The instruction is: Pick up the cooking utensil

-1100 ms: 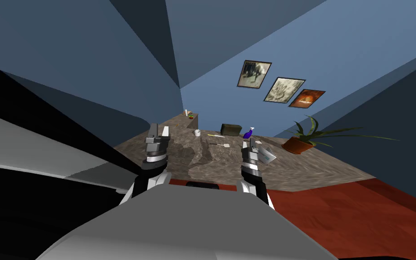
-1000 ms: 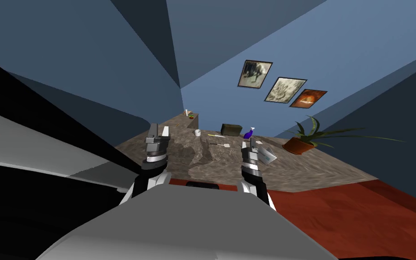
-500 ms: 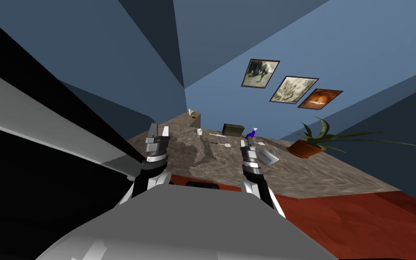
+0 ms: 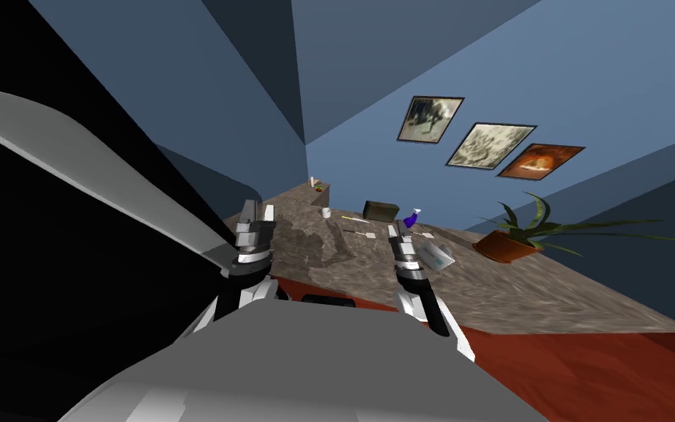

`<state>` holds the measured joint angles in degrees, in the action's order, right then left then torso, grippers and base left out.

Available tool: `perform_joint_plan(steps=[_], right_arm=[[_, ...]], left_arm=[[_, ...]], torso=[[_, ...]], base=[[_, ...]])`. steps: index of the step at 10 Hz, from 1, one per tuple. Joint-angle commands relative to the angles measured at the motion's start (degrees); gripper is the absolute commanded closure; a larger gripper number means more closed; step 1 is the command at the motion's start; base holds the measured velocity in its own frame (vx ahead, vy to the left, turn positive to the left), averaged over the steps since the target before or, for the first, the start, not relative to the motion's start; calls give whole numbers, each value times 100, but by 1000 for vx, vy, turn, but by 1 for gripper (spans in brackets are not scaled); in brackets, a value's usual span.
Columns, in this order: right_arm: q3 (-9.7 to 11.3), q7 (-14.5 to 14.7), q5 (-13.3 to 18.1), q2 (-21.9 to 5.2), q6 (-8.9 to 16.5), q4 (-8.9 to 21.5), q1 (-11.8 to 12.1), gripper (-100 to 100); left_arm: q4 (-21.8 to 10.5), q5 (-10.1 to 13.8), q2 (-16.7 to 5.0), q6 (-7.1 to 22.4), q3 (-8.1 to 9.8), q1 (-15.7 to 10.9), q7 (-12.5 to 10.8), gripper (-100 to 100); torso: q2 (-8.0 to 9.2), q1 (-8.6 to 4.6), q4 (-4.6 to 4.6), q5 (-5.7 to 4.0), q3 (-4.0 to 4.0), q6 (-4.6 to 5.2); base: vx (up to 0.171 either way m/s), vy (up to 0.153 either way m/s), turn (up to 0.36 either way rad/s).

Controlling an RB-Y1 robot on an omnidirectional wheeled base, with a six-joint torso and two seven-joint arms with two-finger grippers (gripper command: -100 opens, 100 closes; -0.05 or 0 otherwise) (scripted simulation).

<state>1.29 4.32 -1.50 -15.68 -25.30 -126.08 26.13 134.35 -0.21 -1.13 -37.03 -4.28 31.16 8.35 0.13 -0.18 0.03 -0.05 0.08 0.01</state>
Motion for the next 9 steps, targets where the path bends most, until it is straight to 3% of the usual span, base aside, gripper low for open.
perform_joint_plan(steps=[1,9], right_arm=[[-22,-96,42,-286,-55,94,-122,-100],[-24,-397,262,-1545,-270,566,-586,-100]], left_arm=[[0,0,0,0,0,0,0,0],[0,0,0,0,0,0,0,0]], torso=[[0,0,0,0,0,0],[1,-2,0,-1,0,1]], base=[[-60,-39,168],[-52,-39,150]])
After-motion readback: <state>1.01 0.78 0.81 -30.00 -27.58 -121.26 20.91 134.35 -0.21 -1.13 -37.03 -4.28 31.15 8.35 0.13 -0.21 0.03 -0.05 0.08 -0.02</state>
